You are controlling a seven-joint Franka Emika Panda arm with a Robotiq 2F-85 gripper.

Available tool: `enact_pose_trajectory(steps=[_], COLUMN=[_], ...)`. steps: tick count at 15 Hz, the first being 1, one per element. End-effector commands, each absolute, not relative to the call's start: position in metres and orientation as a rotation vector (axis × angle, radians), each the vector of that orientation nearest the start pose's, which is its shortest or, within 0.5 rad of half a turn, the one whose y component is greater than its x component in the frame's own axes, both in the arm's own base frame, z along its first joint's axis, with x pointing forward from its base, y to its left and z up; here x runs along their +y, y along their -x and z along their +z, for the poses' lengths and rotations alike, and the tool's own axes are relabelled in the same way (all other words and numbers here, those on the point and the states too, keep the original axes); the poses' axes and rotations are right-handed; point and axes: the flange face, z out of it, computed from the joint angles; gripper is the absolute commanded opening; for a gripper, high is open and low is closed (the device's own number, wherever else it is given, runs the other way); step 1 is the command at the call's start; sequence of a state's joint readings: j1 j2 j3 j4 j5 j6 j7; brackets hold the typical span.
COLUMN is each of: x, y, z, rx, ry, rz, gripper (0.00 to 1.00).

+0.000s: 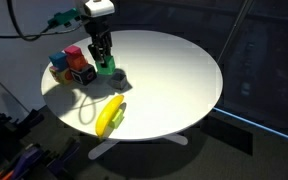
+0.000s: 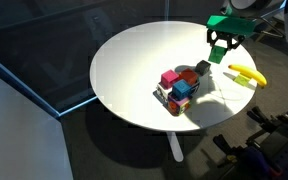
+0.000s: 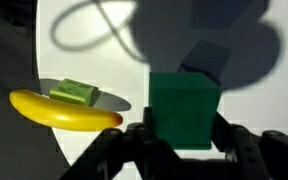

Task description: Put the green block on the grey block

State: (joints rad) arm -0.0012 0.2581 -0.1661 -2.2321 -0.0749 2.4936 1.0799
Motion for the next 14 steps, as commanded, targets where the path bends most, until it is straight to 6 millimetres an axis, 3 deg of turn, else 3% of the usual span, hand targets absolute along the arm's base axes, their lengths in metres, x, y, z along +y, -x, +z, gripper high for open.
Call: enact_pose_trajectory(steps=[1, 7, 8, 14], x=[-0.091, -0.091, -0.09, -0.091], y=[-0.541, -0.541, -0.544, -0.557], z=[0.258, 0.259, 0.258, 0.247], rx=[1.795, 1.801, 1.816, 1.925], ry=[2.669, 2.664, 2.659, 2.584], rz=[-0.071, -0.074, -0.07, -0.078], gripper=[0.55, 0.55, 0.3, 0.3])
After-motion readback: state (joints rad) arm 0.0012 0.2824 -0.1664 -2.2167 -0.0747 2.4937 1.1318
